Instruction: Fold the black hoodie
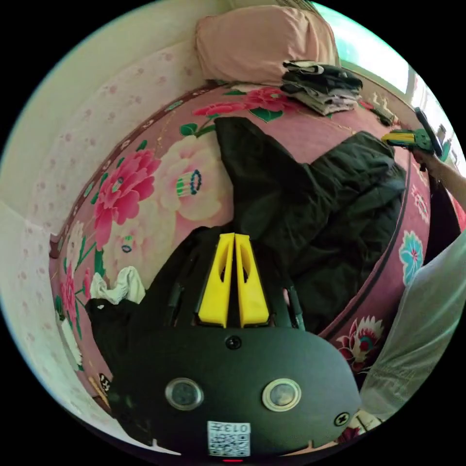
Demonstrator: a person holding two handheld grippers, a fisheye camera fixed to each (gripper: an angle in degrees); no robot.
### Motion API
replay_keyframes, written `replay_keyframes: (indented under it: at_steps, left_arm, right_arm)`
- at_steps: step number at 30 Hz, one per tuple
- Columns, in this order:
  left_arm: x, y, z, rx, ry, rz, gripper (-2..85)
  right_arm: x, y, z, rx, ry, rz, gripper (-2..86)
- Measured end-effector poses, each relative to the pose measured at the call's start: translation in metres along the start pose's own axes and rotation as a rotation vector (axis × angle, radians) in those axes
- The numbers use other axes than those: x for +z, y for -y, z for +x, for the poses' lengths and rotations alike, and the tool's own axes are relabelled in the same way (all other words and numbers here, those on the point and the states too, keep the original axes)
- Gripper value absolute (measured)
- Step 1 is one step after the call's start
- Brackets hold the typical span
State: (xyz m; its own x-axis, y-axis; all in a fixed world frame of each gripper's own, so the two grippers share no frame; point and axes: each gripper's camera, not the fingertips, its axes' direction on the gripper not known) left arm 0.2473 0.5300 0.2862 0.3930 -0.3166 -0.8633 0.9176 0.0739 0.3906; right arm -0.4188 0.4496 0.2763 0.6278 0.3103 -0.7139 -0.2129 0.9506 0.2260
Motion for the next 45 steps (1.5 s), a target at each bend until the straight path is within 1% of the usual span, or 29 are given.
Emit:
replay_keyframes:
  at_steps: [1, 2, 3, 4, 5, 7, 9, 10, 12, 13, 14, 15, 17, 19, 21, 23, 24, 26, 27, 29, 30, 32, 33, 35, 37, 39, 42, 44, 45]
  left_arm:
    - [0.023, 0.008, 0.005, 0.051, 0.019, -0.064, -0.1]
    - [0.05, 0.01, 0.008, 0.086, 0.106, -0.177, -0.1]
    - [0.063, 0.008, 0.008, 0.103, 0.105, -0.218, -0.1]
    - [0.082, 0.003, 0.002, 0.089, 0.036, -0.253, -0.1]
    - [0.085, 0.001, -0.007, 0.042, 0.003, -0.233, -0.1]
    - [0.075, 0.001, -0.024, -0.017, -0.04, -0.218, 0.1]
    - [0.058, -0.003, -0.04, -0.049, -0.05, -0.159, 0.6]
    - [0.045, -0.006, -0.052, -0.095, -0.052, -0.098, 1.3]
    - [0.027, -0.008, -0.069, -0.166, -0.087, 0.001, 3.1]
    - [0.021, -0.005, -0.075, -0.183, -0.111, 0.057, 4.2]
    - [0.022, 0.001, -0.076, -0.159, -0.112, 0.068, 5.0]
    - [0.026, 0.005, -0.075, -0.142, -0.102, 0.054, 5.2]
    - [0.058, 0.015, -0.07, -0.089, -0.079, -0.064, 5.8]
    - [0.092, 0.013, -0.068, -0.061, -0.119, -0.177, 5.9]
    - [0.097, 0.008, -0.074, -0.081, -0.117, -0.12, 5.6]
    - [0.093, 0.014, -0.087, -0.099, -0.135, -0.165, 4.6]
    - [0.089, 0.016, -0.091, -0.104, -0.144, -0.177, 4.2]
    - [0.061, 0.019, -0.104, -0.13, -0.122, -0.043, 3.5]
    - [0.055, 0.02, -0.107, -0.144, -0.118, -0.009, 3.4]
    - [0.046, 0.029, -0.115, -0.136, -0.202, 0.069, 3.8]
    - [0.047, 0.032, -0.115, -0.116, -0.248, 0.077, 3.8]
    - [0.055, 0.049, -0.109, -0.017, -0.421, 0.09, 3.1]
    - [0.059, 0.053, -0.107, 0.002, -0.429, 0.083, 3.2]
    - [0.088, 0.061, -0.102, 0.043, -0.407, -0.021, 4.1]
    - [0.114, 0.06, -0.104, 0.013, -0.447, -0.103, 4.8]
    - [0.121, 0.057, -0.109, -0.037, -0.475, -0.116, 5.0]
    - [0.12, 0.059, -0.106, -0.049, -0.428, -0.142, 5.1]
    - [0.121, 0.06, -0.105, -0.075, -0.401, -0.144, 4.9]
    - [0.121, 0.06, -0.106, -0.096, -0.403, -0.146, 4.8]
  right_arm:
    - [0.027, 0.007, -0.004, -0.002, 0.02, -0.039, 0.2]
    - [0.061, 0.009, -0.005, -0.014, 0.04, -0.123, 0.2]
    - [0.081, 0.008, -0.005, -0.028, 0.049, -0.198, 0.2]
    - [0.108, 0.002, -0.001, -0.044, 0.083, -0.243, 0.3]
    - [0.109, -0.002, 0.008, -0.055, 0.061, -0.171, 0.4]
    - [0.11, 0.011, 0.029, -0.061, 0.107, -0.256, 0.6]
    - [0.088, 0.024, 0.055, -0.036, 0.113, -0.183, 1.3]
    - [0.068, 0.032, 0.073, 0.007, 0.106, -0.063, 2.5]
    - [0.054, 0.056, 0.093, 0.039, 0.104, 0.042, 6.7]
    - [0.052, 0.079, 0.102, 0.055, 0.145, 0.105, 9.2]
    - [0.058, 0.107, 0.107, 0.067, 0.195, 0.13, 10.5]
    - [0.063, 0.124, 0.107, 0.065, 0.224, 0.139, 10.6]
    - [0.091, 0.191, 0.103, 0.063, 0.332, 0.178, 10.5]
    - [0.118, 0.245, 0.094, 0.053, 0.378, 0.174, 10.3]
    - [0.149, 0.3, 0.084, 0.033, 0.398, 0.14, 10.3]
    - [0.188, 0.368, 0.072, -0.008, 0.413, 0.075, 10.7]
    - [0.197, 0.384, 0.07, -0.017, 0.41, 0.059, 10.9]
    - [0.225, 0.438, 0.063, -0.054, 0.404, 0.016, 11.9]
    - [0.23, 0.45, 0.061, -0.067, 0.403, 0.009, 12.3]
    - [0.247, 0.492, 0.048, -0.15, 0.382, -0.032, 13.2]
    - [0.249, 0.501, 0.043, -0.177, 0.369, -0.04, 13.3]
    - [0.255, 0.528, 0.025, -0.245, 0.335, -0.053, 12.7]
    - [0.258, 0.533, 0.02, -0.258, 0.329, -0.069, 11.9]
    - [0.273, 0.541, 0.005, -0.273, 0.36, -0.184, 7.8]
    - [0.262, 0.544, 0.007, -0.228, 0.373, -0.179, 4.4]
    - [0.237, 0.548, 0.002, -0.245, 0.312, -0.189, 2.6]
    - [0.142, 0.545, 0.003, -0.319, 0.323, 0.041, 1.5]
    - [0.036, 0.527, 0.022, -0.316, 0.412, 0.283, 1.1]
    - [0.007, 0.519, 0.03, -0.317, 0.457, 0.351, 1.0]
